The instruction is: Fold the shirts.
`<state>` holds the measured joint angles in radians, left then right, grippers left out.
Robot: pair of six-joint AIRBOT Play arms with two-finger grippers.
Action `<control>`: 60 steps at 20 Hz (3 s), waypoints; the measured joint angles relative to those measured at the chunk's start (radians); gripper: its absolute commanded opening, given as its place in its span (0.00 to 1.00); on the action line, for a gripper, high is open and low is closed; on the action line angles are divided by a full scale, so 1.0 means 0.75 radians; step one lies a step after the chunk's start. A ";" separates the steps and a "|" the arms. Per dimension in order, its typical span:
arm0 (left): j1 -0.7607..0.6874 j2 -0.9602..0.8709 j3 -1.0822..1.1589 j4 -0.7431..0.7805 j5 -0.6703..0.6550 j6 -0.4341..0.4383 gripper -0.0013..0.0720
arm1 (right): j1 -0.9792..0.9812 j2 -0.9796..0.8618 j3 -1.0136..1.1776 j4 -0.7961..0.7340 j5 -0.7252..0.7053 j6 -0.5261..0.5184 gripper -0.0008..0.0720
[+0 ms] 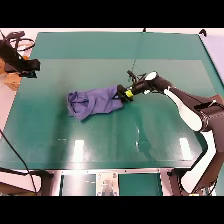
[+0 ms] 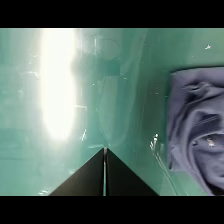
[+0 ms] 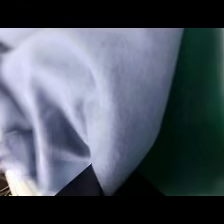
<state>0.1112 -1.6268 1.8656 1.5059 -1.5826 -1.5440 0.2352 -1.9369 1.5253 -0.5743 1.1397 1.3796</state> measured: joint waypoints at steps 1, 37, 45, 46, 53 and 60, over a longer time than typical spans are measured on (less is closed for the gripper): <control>0.001 0.000 0.000 0.000 -0.001 0.000 0.05 | -0.014 0.030 0.051 0.023 0.022 0.001 0.03; 0.001 0.001 0.000 -0.065 -0.061 0.010 0.05 | -1.706 0.762 -0.224 -1.516 0.859 0.552 0.74; 0.000 0.001 0.000 -0.068 -0.039 0.011 0.05 | -1.654 0.765 -0.297 -1.490 0.795 0.584 0.05; -0.002 0.001 0.000 -0.077 -0.040 0.013 0.05 | -1.617 0.765 -0.247 -1.426 0.793 0.586 0.03; -0.070 0.142 -0.182 -0.194 0.006 0.031 0.05 | -1.123 0.907 -0.146 -1.084 0.545 0.509 0.03; -0.170 0.616 -0.872 -0.225 0.241 0.009 0.05 | -0.608 1.299 -0.744 -0.995 0.197 0.460 0.03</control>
<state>-0.0162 -1.1648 1.2118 1.3373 -1.4021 -1.5375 -0.2211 -0.9627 0.9676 -1.3205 1.2873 1.7248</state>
